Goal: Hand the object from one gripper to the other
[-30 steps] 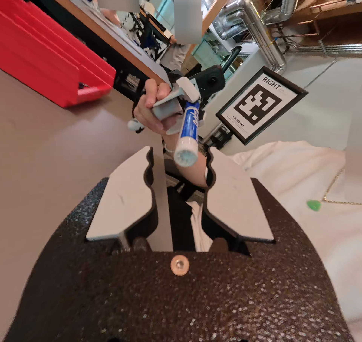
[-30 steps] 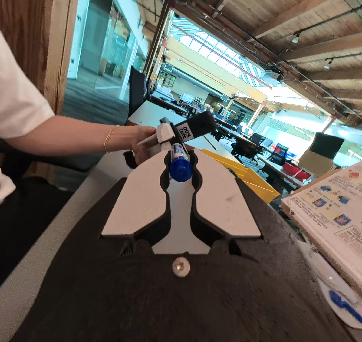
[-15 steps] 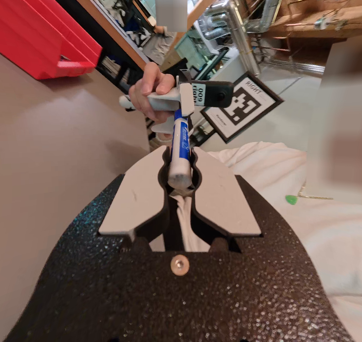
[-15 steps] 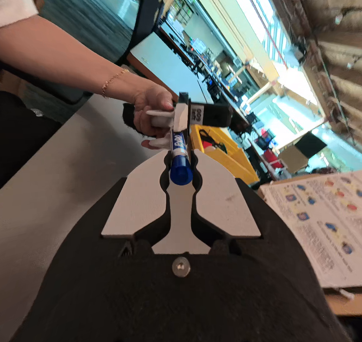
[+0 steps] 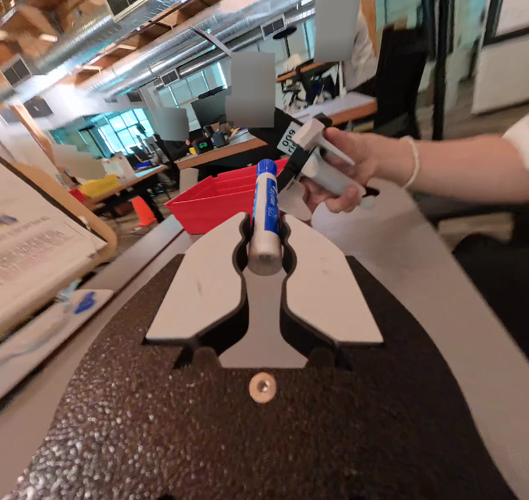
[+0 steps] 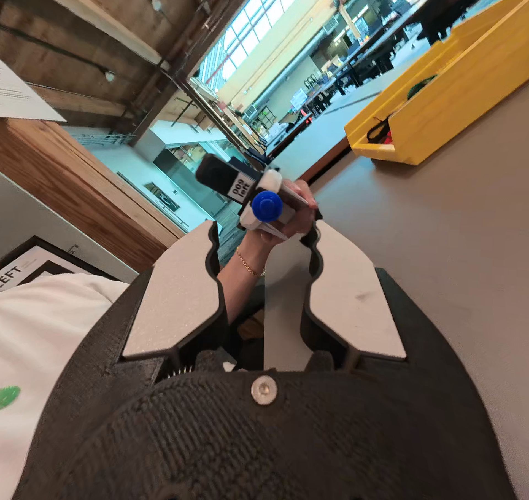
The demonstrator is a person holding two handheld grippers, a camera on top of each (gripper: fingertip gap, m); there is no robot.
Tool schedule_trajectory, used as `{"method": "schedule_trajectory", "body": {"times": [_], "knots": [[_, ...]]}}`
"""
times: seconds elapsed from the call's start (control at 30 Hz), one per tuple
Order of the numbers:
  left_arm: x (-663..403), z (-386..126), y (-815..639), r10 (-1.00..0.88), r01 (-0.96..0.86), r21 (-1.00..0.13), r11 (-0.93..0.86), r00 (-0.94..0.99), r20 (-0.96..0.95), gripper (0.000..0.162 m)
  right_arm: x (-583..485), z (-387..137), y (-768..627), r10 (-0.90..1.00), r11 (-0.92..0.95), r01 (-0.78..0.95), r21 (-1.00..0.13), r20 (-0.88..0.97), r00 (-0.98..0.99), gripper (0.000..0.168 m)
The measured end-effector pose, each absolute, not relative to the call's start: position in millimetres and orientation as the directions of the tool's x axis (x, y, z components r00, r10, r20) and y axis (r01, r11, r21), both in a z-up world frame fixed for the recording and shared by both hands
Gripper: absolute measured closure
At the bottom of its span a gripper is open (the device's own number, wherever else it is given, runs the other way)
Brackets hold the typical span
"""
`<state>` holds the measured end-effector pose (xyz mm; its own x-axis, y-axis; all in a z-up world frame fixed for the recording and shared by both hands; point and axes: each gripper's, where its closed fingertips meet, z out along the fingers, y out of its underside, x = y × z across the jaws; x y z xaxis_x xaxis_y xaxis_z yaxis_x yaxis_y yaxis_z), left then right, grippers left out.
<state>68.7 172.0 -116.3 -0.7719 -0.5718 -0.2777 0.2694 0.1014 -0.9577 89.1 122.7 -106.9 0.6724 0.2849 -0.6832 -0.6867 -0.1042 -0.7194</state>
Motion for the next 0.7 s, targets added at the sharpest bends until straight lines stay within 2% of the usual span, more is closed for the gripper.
{"method": "schedule_trajectory", "body": {"times": [0.13,0.27,0.3,0.37,0.53,0.63,0.7], "knots": [[67.4,-130.6,162.6,-0.505,0.397,-0.851,0.343,-0.687,-0.523,0.143,81.9,-128.4,126.0,0.245,-0.224,-0.68,-0.698,-0.716,0.654,0.109],[66.2,-145.3,153.1,-0.415,0.438,-0.769,0.466,-0.659,-0.627,0.143,81.7,-135.2,123.5,0.26,-0.263,-0.702,-0.661,-0.75,0.608,0.125],[66.2,-146.7,151.7,-0.405,0.444,-0.759,0.476,-0.656,-0.637,0.143,82.4,-138.8,123.0,0.251,-0.276,-0.702,-0.657,-0.754,0.607,0.128],[65.0,-146.6,148.7,-0.395,0.454,-0.755,0.473,-0.657,-0.642,0.143,80.4,-146.9,121.8,0.241,-0.311,-0.677,-0.667,-0.744,0.623,0.146],[67.8,-148.1,150.9,-0.408,0.445,-0.755,0.481,-0.649,-0.642,0.143,77.5,-141.4,122.2,0.278,-0.311,-0.679,-0.665,-0.747,0.604,0.15],[70.2,-145.2,153.5,-0.476,0.382,-0.82,0.426,-0.676,-0.563,0.141,78.1,-139.8,123.1,0.286,-0.296,-0.63,-0.719,-0.695,0.659,0.15],[71.3,-135.2,155.6,-0.55,0.306,-0.897,0.32,-0.711,-0.439,0.126,81.3,-134.0,121.8,0.295,-0.25,-0.577,-0.777,-0.629,0.719,0.15]]}}
